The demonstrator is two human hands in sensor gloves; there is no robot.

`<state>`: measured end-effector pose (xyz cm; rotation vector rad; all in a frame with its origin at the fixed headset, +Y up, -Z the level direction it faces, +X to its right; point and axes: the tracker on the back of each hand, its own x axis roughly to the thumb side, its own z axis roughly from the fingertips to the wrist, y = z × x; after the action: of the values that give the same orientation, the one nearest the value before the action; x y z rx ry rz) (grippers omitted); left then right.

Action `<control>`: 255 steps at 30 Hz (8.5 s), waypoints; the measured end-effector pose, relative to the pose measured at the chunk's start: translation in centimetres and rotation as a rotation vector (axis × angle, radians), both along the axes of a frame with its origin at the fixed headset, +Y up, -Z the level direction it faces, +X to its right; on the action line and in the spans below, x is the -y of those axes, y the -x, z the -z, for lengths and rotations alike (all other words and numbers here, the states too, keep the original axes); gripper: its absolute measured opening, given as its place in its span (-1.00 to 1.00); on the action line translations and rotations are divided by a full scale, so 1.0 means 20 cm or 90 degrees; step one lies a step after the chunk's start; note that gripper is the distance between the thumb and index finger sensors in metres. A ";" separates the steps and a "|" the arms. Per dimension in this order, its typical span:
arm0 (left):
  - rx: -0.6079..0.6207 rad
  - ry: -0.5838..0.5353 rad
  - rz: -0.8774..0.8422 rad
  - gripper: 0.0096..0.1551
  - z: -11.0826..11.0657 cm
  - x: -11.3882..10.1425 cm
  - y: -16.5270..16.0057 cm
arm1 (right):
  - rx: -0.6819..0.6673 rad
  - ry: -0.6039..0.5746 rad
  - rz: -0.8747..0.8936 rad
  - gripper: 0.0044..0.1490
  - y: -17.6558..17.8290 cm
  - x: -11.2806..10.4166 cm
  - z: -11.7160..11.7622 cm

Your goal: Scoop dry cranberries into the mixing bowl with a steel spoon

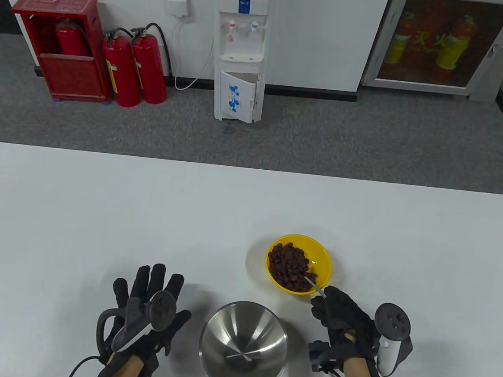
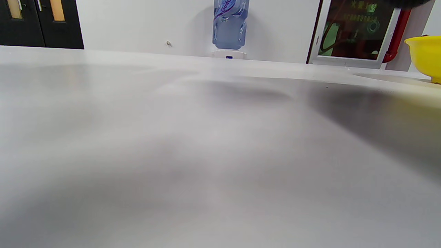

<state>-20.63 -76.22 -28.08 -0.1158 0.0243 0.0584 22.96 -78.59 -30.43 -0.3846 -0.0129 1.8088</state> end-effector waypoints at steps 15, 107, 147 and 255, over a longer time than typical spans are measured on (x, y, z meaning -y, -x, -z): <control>0.000 0.000 -0.002 -0.04 0.00 0.00 0.00 | 0.019 -0.033 0.000 -0.44 -0.04 -0.07 -0.02; 0.002 -0.019 -0.004 -0.05 -0.01 -0.01 0.01 | -0.155 -0.431 -0.344 -0.50 0.16 -0.47 -0.32; 0.000 -0.003 0.000 -0.05 0.00 -0.01 0.00 | -0.016 -0.111 -0.484 -0.45 0.05 -0.15 0.09; 0.005 -0.010 0.005 -0.05 -0.01 -0.01 -0.01 | -0.192 -0.138 0.046 -0.50 0.07 -0.37 -0.21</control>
<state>-20.50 -75.92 -27.96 -0.1009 0.0157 0.0496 21.61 -71.13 -26.14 0.0436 0.0150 1.7562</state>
